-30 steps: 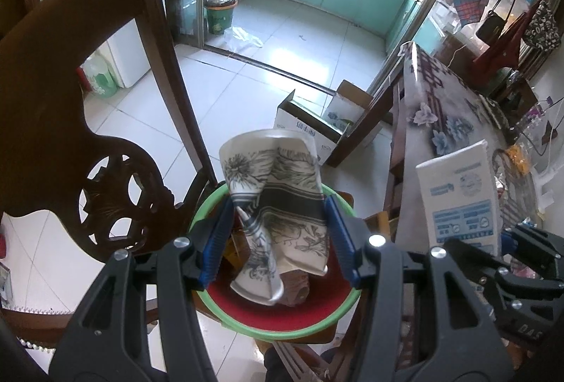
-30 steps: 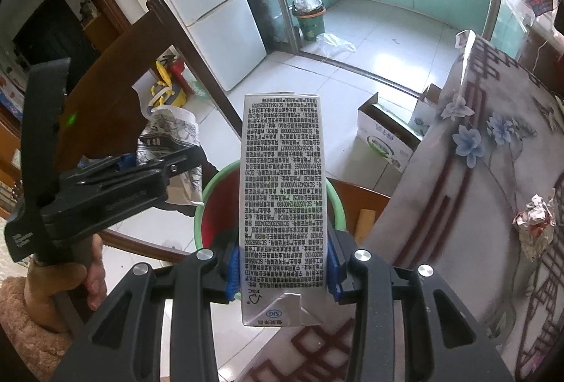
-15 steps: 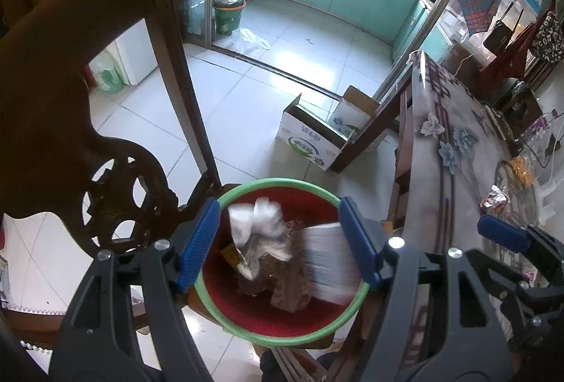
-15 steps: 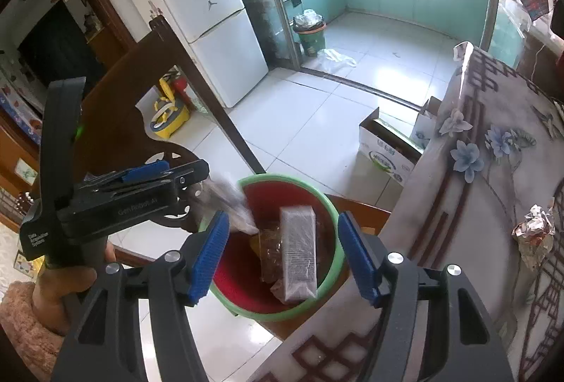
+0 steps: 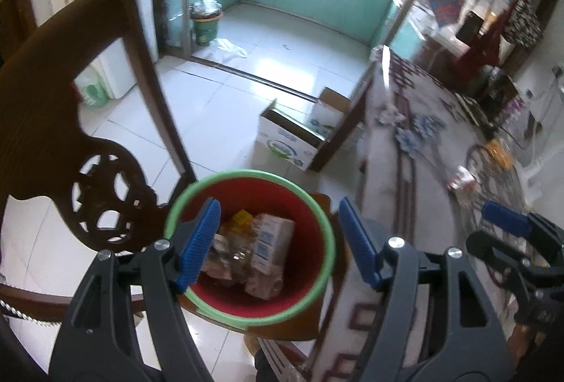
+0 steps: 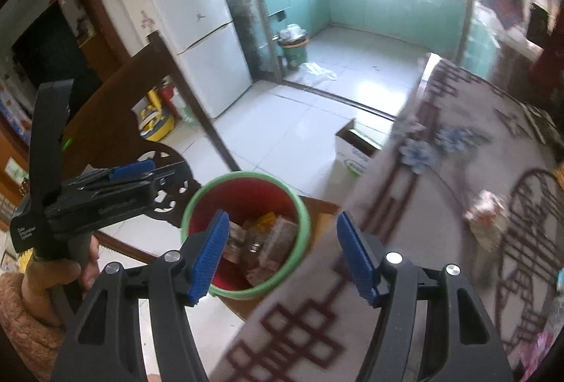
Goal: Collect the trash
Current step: 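Move both open tools away from the bucket toward the table, then grasp the blue-white snack bag with the right tool while the left grasps crumpled foil paper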
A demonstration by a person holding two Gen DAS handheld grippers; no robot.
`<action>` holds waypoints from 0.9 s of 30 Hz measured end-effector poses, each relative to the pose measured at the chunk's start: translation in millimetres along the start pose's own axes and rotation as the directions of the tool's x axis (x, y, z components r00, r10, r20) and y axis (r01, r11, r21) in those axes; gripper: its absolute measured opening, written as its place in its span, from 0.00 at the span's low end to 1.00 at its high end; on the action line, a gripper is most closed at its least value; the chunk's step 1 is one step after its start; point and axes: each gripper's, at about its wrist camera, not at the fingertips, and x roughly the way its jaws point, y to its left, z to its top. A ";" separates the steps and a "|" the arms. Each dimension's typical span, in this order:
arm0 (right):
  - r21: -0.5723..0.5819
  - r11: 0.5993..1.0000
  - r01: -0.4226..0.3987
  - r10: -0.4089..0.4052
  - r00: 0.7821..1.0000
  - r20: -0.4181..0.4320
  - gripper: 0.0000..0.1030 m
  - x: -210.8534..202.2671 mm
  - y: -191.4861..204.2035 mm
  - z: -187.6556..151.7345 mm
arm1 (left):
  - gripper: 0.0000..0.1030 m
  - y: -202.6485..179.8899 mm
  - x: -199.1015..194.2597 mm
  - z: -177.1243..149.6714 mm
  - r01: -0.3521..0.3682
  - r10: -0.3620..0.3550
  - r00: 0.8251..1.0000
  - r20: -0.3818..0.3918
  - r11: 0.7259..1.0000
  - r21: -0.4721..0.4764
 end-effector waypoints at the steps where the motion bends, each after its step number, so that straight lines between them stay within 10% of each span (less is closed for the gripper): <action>1: 0.021 1.000 0.014 -0.014 1.000 0.002 0.60 -5.0 -9.1 -4.5 | 0.65 -7.5 0.0 -2.0 0.007 -0.007 1.000 -0.003 1.000 0.012; 20: 0.367 0.898 0.242 -0.263 0.965 0.008 0.68 -127.2 -261.6 -114.7 | 0.65 -208.7 -1.6 -57.6 0.084 -0.076 0.996 -0.051 0.978 0.189; 27: 0.557 0.742 0.373 -0.416 0.908 -0.054 0.76 -155.5 -406.3 -147.4 | 0.66 -260.1 -4.6 -79.9 0.070 -0.060 0.997 -0.053 0.976 0.207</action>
